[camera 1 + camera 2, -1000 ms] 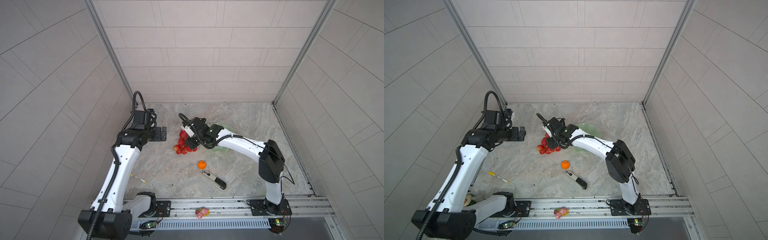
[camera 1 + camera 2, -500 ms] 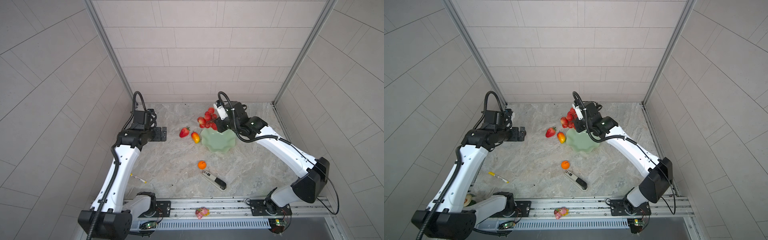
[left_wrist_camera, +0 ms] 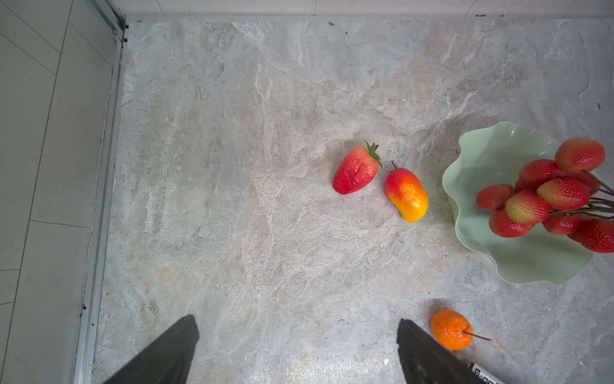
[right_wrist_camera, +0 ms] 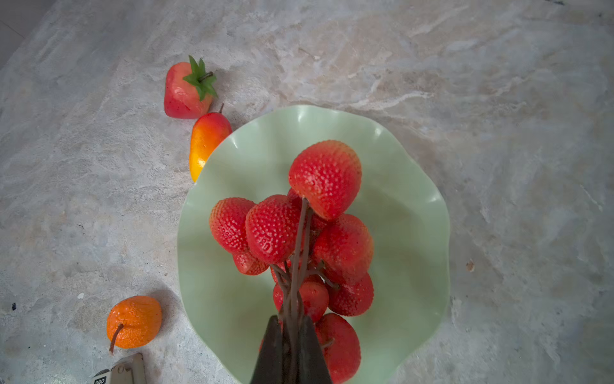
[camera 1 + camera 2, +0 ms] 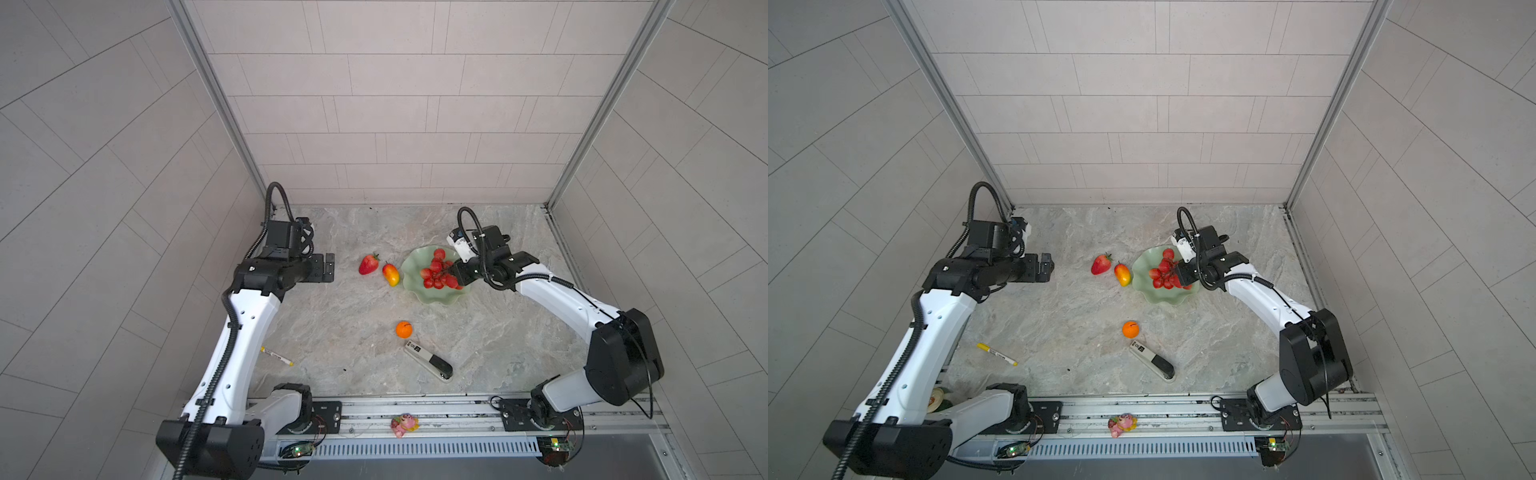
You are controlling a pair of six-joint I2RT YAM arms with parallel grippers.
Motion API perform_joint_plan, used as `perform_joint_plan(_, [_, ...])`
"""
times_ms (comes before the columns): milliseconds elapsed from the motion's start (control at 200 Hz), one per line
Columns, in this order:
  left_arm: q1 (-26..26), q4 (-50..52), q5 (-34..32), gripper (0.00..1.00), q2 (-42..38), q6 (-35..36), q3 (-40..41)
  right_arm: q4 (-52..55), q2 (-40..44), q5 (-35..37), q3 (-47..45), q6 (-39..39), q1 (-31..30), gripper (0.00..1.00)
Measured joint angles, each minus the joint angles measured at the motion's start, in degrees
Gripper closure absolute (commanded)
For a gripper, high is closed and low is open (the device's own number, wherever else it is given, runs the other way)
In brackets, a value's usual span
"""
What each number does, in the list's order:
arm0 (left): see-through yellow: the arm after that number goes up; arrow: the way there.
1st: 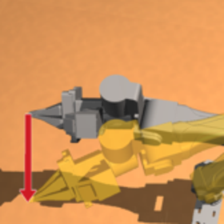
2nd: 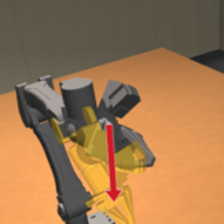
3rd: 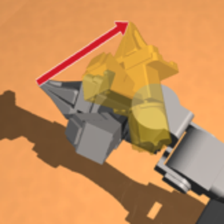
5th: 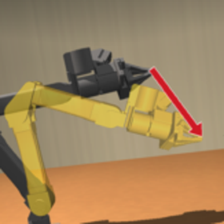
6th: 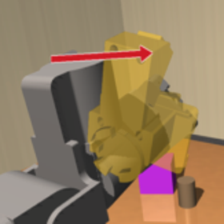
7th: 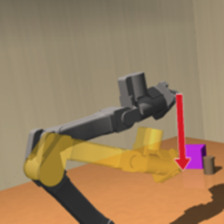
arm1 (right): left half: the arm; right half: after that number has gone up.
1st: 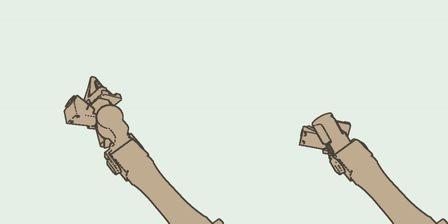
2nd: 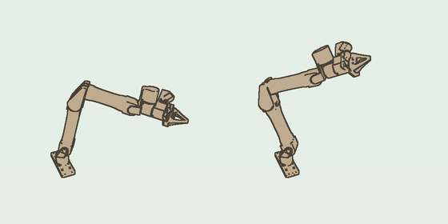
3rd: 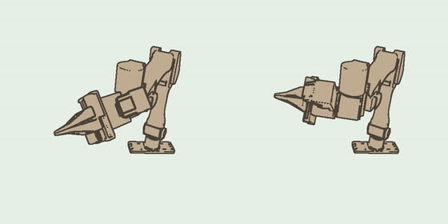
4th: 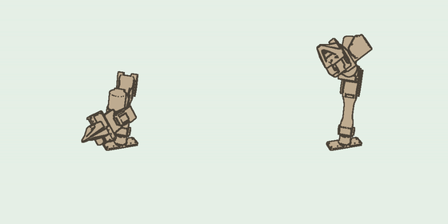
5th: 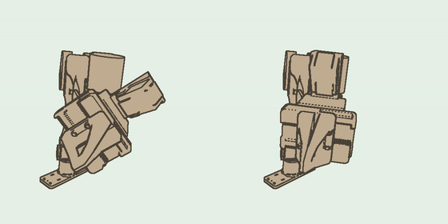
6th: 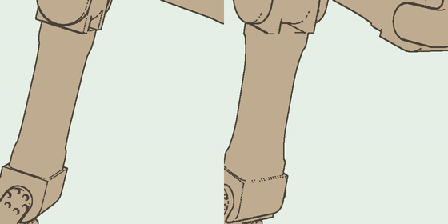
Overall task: Arrange fruit in a fruit bowl
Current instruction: Place the fruits in the fruit bowl.
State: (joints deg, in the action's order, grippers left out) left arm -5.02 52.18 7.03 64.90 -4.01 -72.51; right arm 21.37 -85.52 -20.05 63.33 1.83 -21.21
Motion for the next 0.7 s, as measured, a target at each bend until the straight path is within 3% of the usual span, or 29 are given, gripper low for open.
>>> perform_joint_plan(415, [0.0, 0.0, 1.7, 0.00, -0.8, 0.0, 0.0, -1.8, -11.0, -4.5, 5.1, -5.0, 1.9, 1.00])
perform_joint_plan(556, [0.0, 0.0, 2.3, 0.00, -0.8, 0.0, 0.0, -1.7, -12.7, -4.0, 6.7, -5.6, 2.6, 0.75])
perform_joint_plan(701, [0.0, 0.0, 2.5, 0.00, -0.7, 0.0, 0.0, -1.6, -13.4, -3.6, 7.3, -6.3, 2.9, 0.66])
